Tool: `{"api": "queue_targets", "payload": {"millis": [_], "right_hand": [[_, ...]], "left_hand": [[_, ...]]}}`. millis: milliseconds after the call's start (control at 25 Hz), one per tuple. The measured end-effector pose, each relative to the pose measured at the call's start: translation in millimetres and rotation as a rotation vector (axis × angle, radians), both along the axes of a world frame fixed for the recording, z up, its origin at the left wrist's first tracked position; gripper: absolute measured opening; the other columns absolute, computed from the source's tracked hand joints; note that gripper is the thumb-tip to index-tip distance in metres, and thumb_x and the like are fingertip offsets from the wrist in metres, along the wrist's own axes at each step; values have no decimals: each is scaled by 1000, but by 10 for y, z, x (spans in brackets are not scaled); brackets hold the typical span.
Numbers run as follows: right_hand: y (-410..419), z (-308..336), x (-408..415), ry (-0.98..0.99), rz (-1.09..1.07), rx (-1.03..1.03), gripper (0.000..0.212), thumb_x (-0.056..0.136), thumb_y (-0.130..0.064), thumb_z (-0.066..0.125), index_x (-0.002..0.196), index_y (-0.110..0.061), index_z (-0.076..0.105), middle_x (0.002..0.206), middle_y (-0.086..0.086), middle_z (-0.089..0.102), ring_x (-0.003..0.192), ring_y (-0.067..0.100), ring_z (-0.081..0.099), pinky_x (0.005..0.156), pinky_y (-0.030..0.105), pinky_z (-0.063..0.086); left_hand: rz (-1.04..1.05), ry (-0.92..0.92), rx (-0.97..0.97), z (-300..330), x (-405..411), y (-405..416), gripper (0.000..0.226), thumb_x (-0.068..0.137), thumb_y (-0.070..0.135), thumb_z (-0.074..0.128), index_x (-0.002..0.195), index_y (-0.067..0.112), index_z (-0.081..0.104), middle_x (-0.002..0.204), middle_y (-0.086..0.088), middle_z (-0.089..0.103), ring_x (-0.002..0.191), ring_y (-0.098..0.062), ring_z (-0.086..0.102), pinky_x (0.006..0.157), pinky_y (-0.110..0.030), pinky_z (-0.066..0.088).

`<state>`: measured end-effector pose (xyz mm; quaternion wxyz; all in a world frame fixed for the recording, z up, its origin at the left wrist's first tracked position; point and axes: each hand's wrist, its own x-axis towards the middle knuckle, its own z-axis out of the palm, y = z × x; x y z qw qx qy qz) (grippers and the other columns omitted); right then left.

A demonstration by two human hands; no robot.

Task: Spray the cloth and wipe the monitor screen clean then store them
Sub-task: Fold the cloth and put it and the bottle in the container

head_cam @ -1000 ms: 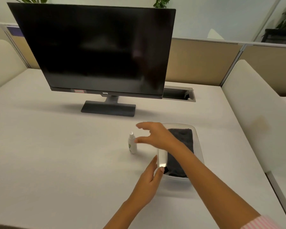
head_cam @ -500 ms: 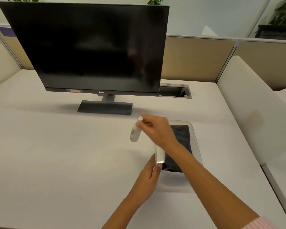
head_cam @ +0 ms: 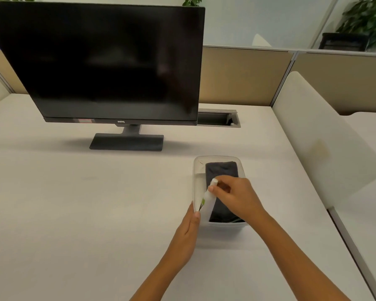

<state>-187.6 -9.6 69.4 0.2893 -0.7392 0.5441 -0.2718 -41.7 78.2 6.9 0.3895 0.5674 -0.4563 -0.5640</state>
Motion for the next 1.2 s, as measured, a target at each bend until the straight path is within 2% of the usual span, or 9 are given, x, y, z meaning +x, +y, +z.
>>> {"api": "queue_targets", "payload": {"millis": [120,240,400,520,680,760,920,1040,1200], "right_hand": [[-36,-129,61,69,31,47,22,89,-32,62,104,-18,68,86,-2,70,77,10,62,72,24,52],[-57,-149,80,104,46,16,26,90,-31,61,111,-16,65,93,0,70,80,11,60,76,22,51],[133,-158,73,61,155,-173,18,91,-23,62,106,-16,67,87,-1,71,74,9,61,72,25,54],[265,-166,36,60,216,-239,17,91,-19,61,106,-12,68,90,0,72,78,13,65,73,24,55],[296,-150,7,-7,228,-96,23,91,-19,62,112,-14,65,102,-2,70,91,9,65,83,21,54],[286,-145,3,-16,229,-4,30,90,-22,63,120,-18,62,108,-4,68,96,7,64,86,19,52],[254,-104,-32,-23,242,191,47,85,-32,68,130,-28,54,115,-16,60,104,1,60,90,14,49],[241,-64,-67,-2,242,261,59,78,-35,75,132,-31,51,115,-22,57,108,2,58,90,14,47],[262,88,-72,28,230,311,77,65,-44,81,132,-40,44,115,-29,53,109,-4,53,83,7,44]], "left_hand": [[21,26,0,-9,-14,-6,49,89,56,28,136,49,15,136,32,29,130,4,26,108,-18,23],[25,36,11,-32,-18,-11,53,90,56,28,140,46,17,141,27,29,133,-1,27,115,-33,24],[6,18,18,-32,-11,-21,35,87,60,28,121,65,21,121,48,32,118,17,34,106,-19,27],[6,18,19,-43,-9,-22,33,87,59,27,120,65,22,121,46,31,122,11,32,108,-21,26],[-20,6,-6,-43,2,-14,32,89,59,26,120,68,24,121,51,29,121,20,29,108,-19,24],[-28,1,-18,-30,9,-15,38,90,58,26,127,64,21,130,46,28,127,14,27,112,-24,23],[8,19,38,-41,68,-13,67,85,66,27,146,39,20,153,16,25,140,-7,23,116,-43,23],[49,-16,63,-43,175,1,79,77,75,26,146,37,21,153,15,25,140,-8,25,116,-43,24],[60,-47,46,-11,396,45,76,78,72,26,145,38,20,153,15,24,140,-6,24,117,-41,21]]}}
